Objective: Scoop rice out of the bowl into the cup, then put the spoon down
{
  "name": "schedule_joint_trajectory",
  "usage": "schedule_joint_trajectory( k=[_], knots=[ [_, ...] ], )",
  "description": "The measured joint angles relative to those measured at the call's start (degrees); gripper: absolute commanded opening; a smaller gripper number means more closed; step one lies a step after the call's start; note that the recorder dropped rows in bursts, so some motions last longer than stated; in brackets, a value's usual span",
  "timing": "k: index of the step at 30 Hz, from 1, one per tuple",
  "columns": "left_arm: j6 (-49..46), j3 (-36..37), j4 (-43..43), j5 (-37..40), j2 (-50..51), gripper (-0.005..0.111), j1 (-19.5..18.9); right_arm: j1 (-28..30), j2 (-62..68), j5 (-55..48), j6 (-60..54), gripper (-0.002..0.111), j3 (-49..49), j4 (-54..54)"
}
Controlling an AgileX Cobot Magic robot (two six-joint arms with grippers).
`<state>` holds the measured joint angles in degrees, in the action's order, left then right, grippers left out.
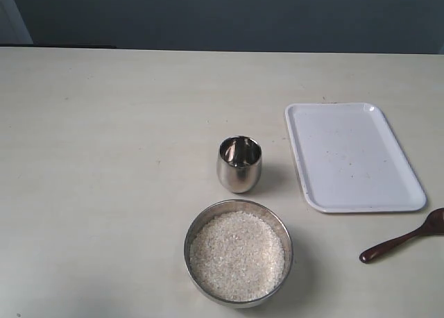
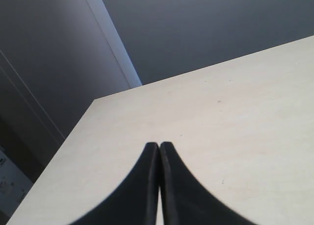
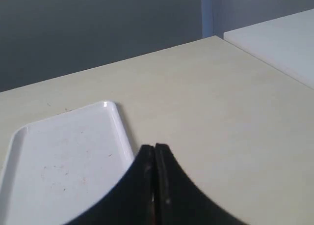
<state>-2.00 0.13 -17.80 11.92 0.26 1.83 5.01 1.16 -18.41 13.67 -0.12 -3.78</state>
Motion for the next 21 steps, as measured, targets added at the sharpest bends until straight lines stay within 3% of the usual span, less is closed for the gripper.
schedule_joint_trajectory(
  k=[6,12,16,21],
  knots=[
    [0.00,0.00,0.00,0.00,0.00,0.000,0.00,0.00,0.00,5.23,-0.49,0.000,0.00,-3.85],
    [0.00,0.00,0.00,0.00,0.00,0.000,0.00,0.00,0.00,29.35,1.93,0.000,0.00,0.66],
    [0.00,0.00,0.00,0.00,0.00,0.000,0.00,0.00,0.00,42.35,12.68,0.000,0.00,7.83],
    [0.00,0.00,0.00,0.00,0.00,0.000,0.00,0.00,0.00,47.60,28.30,0.000,0.00,14.05]
  ],
)
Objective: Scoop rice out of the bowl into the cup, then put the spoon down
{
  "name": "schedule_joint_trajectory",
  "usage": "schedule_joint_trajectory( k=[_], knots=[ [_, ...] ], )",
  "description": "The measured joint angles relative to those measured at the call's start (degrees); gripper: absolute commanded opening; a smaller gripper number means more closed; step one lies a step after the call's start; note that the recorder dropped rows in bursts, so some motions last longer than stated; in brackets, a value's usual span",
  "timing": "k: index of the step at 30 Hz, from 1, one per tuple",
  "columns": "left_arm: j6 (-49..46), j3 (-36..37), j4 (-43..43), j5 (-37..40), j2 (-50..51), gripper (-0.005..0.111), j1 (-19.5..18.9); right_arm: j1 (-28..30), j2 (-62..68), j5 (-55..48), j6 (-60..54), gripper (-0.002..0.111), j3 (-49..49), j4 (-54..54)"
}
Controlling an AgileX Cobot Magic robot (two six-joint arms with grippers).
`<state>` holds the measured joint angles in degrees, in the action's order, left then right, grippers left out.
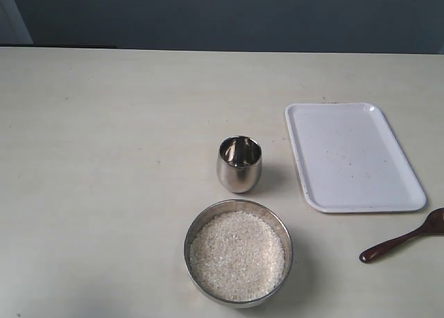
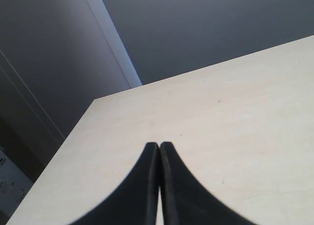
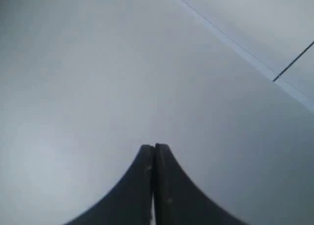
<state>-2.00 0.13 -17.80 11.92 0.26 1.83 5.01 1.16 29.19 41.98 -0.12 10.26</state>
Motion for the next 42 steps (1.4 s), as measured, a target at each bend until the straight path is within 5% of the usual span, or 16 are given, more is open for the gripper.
schedule_joint_trajectory(
  k=[6,10,14,18,20,29,39,42],
  knots=[
    [0.00,0.00,0.00,0.00,0.00,0.000,0.00,0.00,0.00,5.36,5.61,-0.001,0.00,0.23],
    [0.00,0.00,0.00,0.10,0.00,0.000,0.00,0.00,2.70,-23.21,-7.28,-0.001,-14.91,-14.55],
    [0.00,0.00,0.00,0.10,0.00,0.000,0.00,0.00,26.10,-60.13,-18.08,-0.001,-55.60,-30.16],
    [0.00,0.00,0.00,0.10,0.00,0.000,0.00,-0.35,49.58,-90.59,-28.93,-0.001,-83.48,-26.44],
    [0.00,0.00,0.00,0.10,0.00,0.000,0.00,-1.02,56.60,-95.41,-31.21,-0.001,-89.32,-22.23],
    [0.00,0.00,0.00,0.10,0.00,0.000,0.00,-3.82,73.01,-98.94,-36.38,-0.001,-85.63,-6.13],
    [0.00,0.00,0.00,0.10,0.00,0.000,0.00,-4.15,73.72,-94.74,-29.88,-0.001,-69.77,3.64],
    [0.00,0.00,0.00,0.10,0.00,0.000,0.35,-4.63,74.04,-90.14,-20.54,-0.001,-64.99,4.41]
  ],
)
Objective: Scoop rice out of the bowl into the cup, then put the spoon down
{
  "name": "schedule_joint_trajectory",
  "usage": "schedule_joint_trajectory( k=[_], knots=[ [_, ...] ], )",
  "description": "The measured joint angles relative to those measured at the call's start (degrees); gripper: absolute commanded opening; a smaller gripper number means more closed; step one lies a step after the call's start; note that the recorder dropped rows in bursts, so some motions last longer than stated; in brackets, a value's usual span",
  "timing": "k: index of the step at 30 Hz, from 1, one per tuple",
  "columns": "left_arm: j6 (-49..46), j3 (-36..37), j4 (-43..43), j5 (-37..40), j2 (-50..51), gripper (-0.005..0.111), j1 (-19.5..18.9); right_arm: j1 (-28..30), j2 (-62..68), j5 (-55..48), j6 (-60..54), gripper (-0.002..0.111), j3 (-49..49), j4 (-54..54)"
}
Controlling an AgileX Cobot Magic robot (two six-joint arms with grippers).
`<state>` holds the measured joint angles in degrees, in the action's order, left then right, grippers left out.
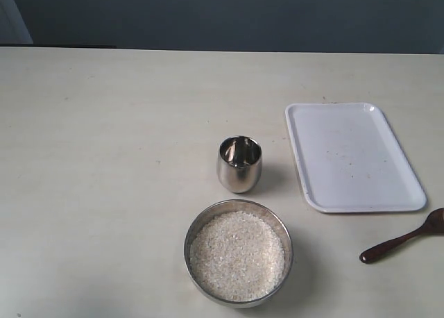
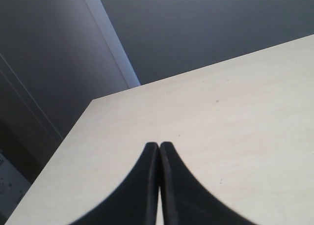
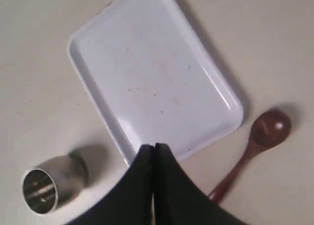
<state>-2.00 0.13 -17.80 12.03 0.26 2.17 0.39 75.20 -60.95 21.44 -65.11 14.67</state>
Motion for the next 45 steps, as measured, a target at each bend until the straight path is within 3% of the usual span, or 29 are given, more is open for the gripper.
schedule_joint_trajectory(
  k=[5,10,12,15,18,33,45],
  knots=[
    [0.00,0.00,0.00,0.00,0.00,0.000,0.00,-5.56,-5.01,9.86,13.19,-0.001,10.23,-2.78],
    [0.00,0.00,0.00,-0.10,0.00,0.000,0.00,-8.30,-7.10,8.10,16.01,0.001,18.55,-6.52],
    [0.00,0.00,0.00,-0.10,0.00,0.000,0.00,-8.28,-7.10,7.57,12.68,0.010,20.45,-3.68],
    [0.00,0.00,0.00,-0.10,0.00,0.000,0.00,-8.43,-6.87,7.72,9.16,0.036,22.34,0.79],
    [0.00,0.00,0.00,-0.10,0.00,0.000,0.00,-8.43,-6.54,8.56,8.33,0.050,23.47,2.01],
    [0.00,0.00,0.00,-0.10,0.00,0.000,0.00,-8.43,-6.54,13.84,30.24,0.050,33.60,-2.99],
    [0.00,0.00,0.00,-0.10,0.00,0.000,0.00,-8.43,1.21,22.63,32.75,0.050,35.63,-2.52]
  ],
)
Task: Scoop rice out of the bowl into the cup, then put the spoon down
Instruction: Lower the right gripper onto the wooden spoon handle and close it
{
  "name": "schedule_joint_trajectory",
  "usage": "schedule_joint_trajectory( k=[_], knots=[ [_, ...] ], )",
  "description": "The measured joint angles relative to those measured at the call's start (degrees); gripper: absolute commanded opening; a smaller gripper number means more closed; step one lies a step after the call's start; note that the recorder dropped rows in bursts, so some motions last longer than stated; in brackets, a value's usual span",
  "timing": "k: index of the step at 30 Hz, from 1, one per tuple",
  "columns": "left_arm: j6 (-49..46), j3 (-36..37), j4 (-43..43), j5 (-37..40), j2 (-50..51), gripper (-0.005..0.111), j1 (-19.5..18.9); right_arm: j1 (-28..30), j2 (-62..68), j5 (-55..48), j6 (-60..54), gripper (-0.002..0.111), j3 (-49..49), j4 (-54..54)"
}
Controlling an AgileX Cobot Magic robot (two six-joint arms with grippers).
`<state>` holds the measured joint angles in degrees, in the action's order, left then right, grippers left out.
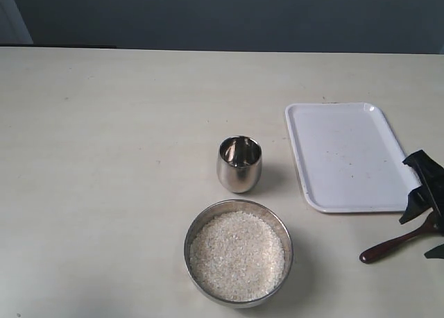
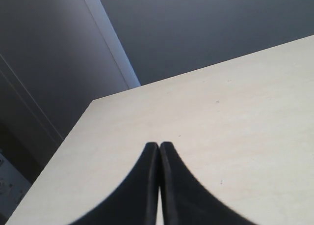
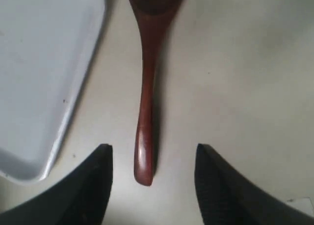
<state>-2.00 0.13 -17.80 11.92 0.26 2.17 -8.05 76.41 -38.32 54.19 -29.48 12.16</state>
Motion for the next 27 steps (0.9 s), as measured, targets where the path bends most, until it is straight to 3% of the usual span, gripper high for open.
schedule_joint_trajectory(
  k=[16,23,27],
  knots=[
    [0.00,0.00,0.00,0.00,0.00,0.000,0.00,0.00,9.64,6.70,0.12,0.050,0.00,0.01],
    [0.00,0.00,0.00,0.00,0.00,0.000,0.00,0.00,10.68,8.18,1.26,0.021,-0.20,0.12],
    [0.00,0.00,0.00,0.00,0.00,0.000,0.00,0.00,10.89,8.18,0.58,0.028,-1.95,0.12]
  ],
)
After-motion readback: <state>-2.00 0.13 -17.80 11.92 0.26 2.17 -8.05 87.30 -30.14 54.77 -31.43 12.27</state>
